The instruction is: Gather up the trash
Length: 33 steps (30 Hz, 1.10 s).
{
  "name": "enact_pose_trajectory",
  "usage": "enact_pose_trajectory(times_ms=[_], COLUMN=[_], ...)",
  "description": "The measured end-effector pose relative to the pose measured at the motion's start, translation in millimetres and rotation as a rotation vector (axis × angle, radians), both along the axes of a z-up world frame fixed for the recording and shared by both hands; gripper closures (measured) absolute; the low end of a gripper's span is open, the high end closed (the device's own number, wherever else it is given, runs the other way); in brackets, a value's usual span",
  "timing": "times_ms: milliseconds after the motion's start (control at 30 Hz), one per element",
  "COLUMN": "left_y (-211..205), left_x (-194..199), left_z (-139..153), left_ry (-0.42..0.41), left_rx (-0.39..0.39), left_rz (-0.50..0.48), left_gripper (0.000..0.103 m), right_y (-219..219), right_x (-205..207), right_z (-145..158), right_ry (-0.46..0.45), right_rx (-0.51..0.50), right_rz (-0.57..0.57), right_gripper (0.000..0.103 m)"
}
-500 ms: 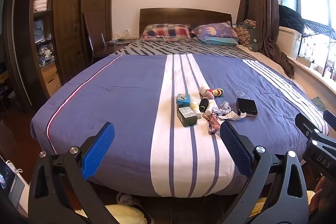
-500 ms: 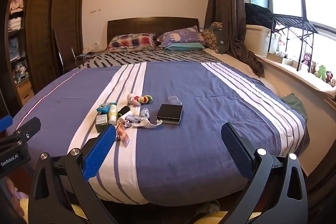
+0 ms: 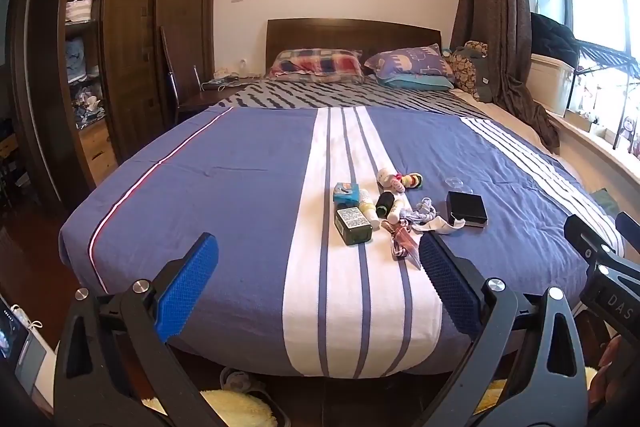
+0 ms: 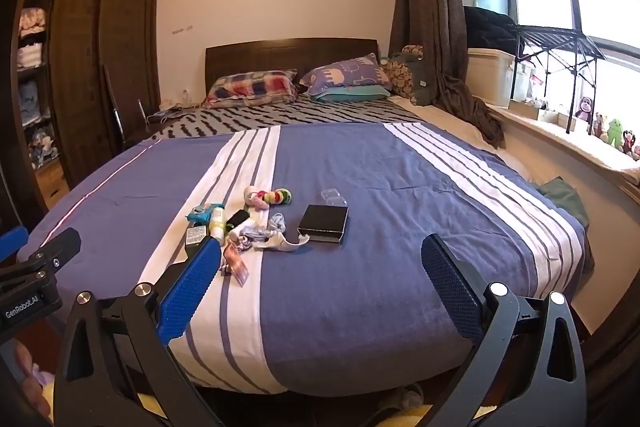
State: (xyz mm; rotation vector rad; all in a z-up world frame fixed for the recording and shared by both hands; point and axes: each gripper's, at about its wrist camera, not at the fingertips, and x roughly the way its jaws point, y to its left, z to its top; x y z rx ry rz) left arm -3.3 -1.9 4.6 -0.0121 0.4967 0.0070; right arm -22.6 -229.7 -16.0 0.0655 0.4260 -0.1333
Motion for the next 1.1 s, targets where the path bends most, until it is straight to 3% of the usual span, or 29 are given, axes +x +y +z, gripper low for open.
enact_pose_trajectory(times_ms=[1100], left_y=[-3.2], left_x=[-6.3], left_z=[6.2], left_ry=[-0.017], left_rx=[-0.005], left_rz=[-0.003], left_gripper=[0.008], right_y=[-0.7], right_x=[-3.5], right_z=[2.8], right_ry=[-0.007], right_rx=[0.011], right_rz=[0.006], right_gripper=[0.003])
